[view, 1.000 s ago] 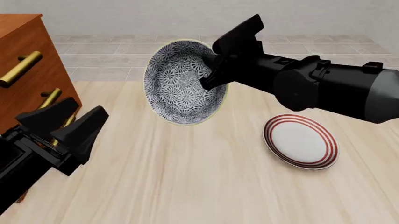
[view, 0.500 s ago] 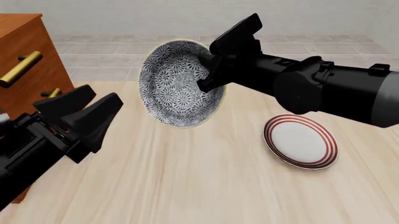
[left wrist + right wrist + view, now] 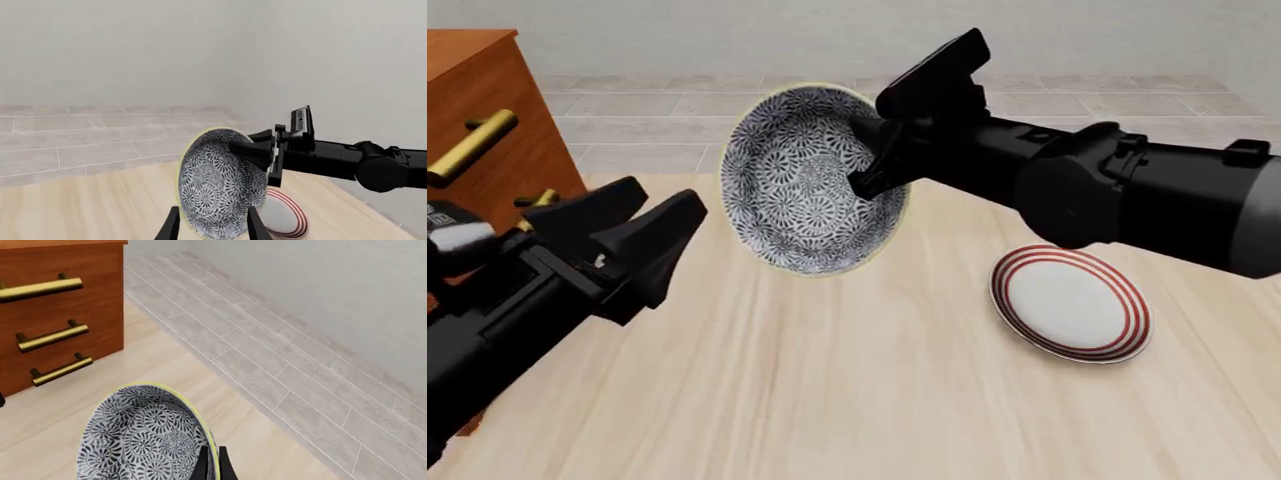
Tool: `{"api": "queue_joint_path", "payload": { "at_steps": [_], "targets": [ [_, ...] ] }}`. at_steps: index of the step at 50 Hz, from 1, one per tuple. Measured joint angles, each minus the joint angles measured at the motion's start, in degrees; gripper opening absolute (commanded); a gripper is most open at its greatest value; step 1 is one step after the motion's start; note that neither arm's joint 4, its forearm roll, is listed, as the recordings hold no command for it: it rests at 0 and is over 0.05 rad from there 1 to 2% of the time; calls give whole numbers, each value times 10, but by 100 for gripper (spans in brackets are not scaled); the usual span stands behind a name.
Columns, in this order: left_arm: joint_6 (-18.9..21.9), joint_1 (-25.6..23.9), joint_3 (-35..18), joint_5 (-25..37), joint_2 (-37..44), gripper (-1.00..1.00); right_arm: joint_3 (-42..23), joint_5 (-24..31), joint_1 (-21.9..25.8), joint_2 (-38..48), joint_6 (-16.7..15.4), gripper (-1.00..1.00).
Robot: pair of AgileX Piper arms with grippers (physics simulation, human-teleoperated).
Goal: Put the bowl on top of the cabinet.
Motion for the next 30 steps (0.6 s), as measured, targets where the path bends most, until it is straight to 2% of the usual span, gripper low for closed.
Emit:
{"api": "queue_joint_path", "payload": {
  "at_steps": [30],
  "targets": [
    [4,18,-16,-61,106,100,5,1,10,-8,5,-100]
  ]
}}
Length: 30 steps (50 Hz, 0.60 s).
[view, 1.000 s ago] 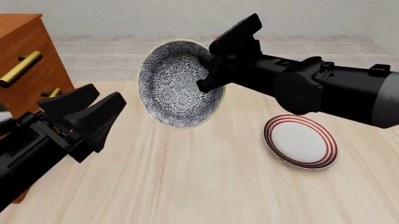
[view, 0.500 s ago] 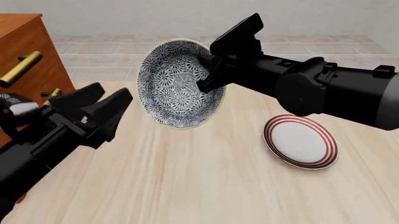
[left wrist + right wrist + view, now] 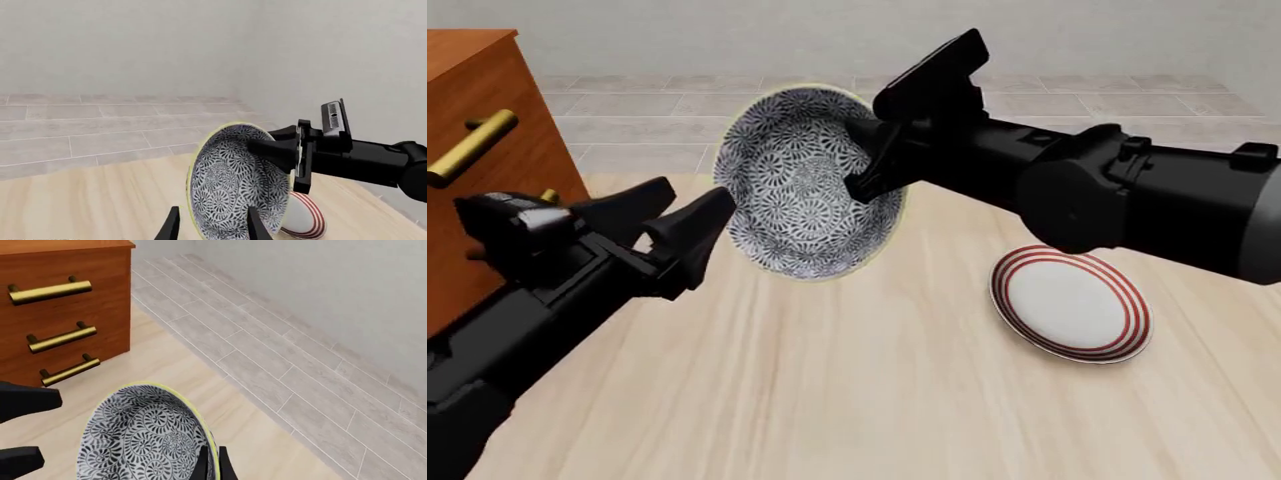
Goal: Put the bowl on top of the cabinet.
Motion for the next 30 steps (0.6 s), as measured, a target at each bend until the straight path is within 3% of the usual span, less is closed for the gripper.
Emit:
{"api": "queue_joint_path", "payload": {
  "at_steps": [30],
  "targets": [
    [-6,5,-21,-39,73,100,4,6,4,-22,-2,-100]
  ]
}}
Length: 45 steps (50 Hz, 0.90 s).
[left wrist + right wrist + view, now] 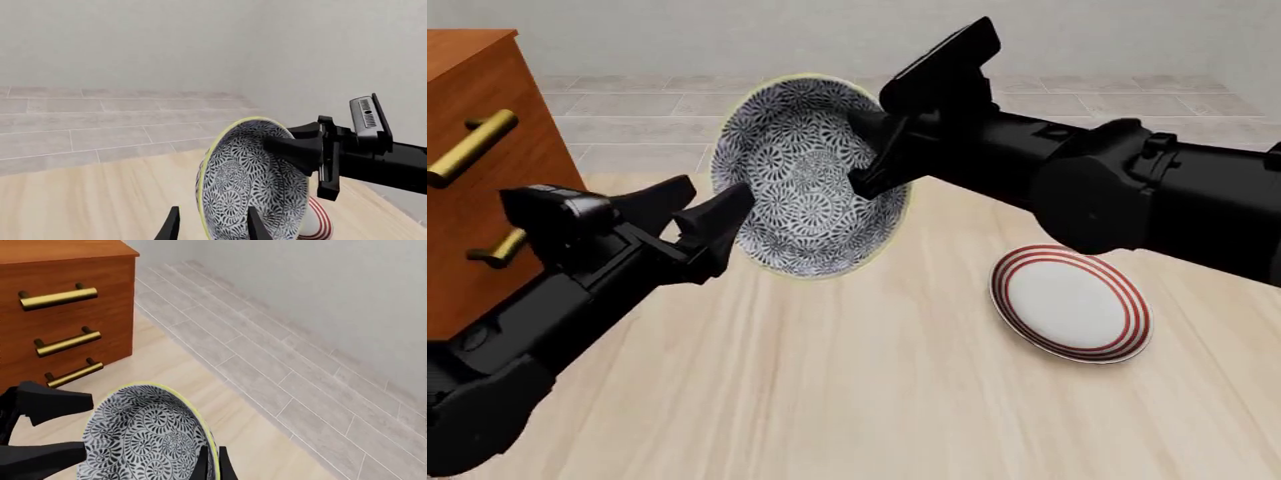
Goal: Put the bowl on top of the cabinet.
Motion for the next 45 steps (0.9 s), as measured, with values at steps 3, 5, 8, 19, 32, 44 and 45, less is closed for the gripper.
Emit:
{"api": "queue_joint_path", "payload": {
  "at_steps": [3,5,8,19,32,44,45],
  "targets": [
    [0,-1,-3,-1,5,100,0,0,0,-1,-1,-100],
    [0,-1,-4,-2,8,100,1,0,1,-2,-1,-100],
    [-1,0,-7,-3,13,100,1,0,1,-3,-2,-100],
    [-1,2,-20,-4,30,100,2,-1,2,-7,-3,-100],
    [-5,0,-38,-5,58,100,4,-2,3,-10,-2,-100],
    [-3,-3,-53,-2,82,-100,4,-3,3,-11,1,-100],
    [-2,-3,-54,-2,83,-100,4,-3,3,-11,1,-100]
  ]
}}
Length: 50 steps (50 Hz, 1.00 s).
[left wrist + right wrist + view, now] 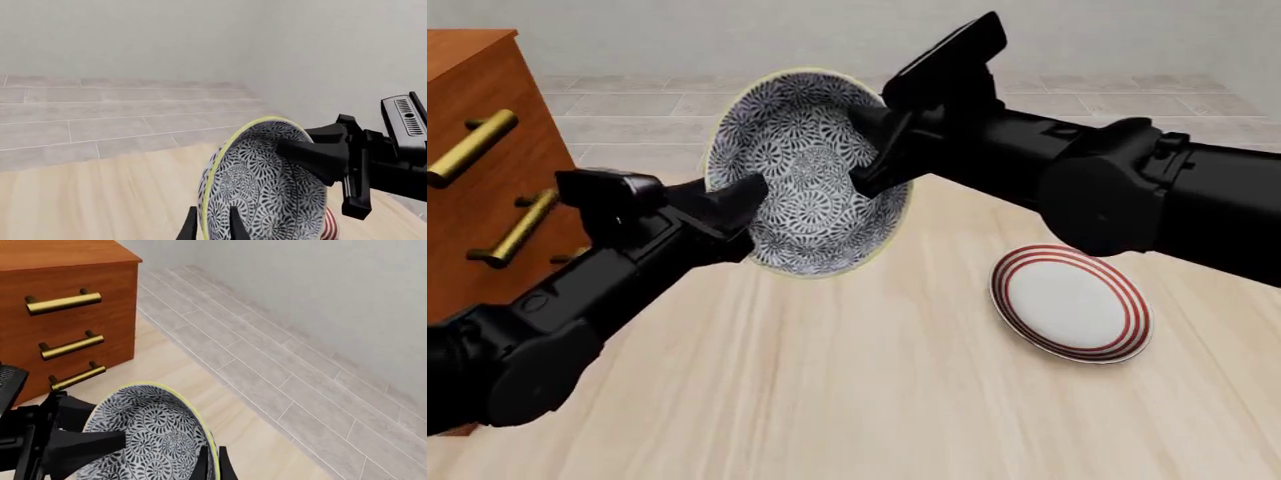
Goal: Put the bowl on top of the cabinet.
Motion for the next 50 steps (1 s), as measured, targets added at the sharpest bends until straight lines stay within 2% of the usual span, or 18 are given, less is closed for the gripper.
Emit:
{"api": "queue_joint_path", "payload": {
  "at_steps": [18,19,50],
  "targets": [
    [13,17,-15,11,10,-100,-1,1,3,-1,8,-100],
    [12,17,-15,11,10,-100,-1,2,2,-1,8,100],
    [16,23,-26,23,12,-100,-2,9,3,-9,8,100]
  ]
}}
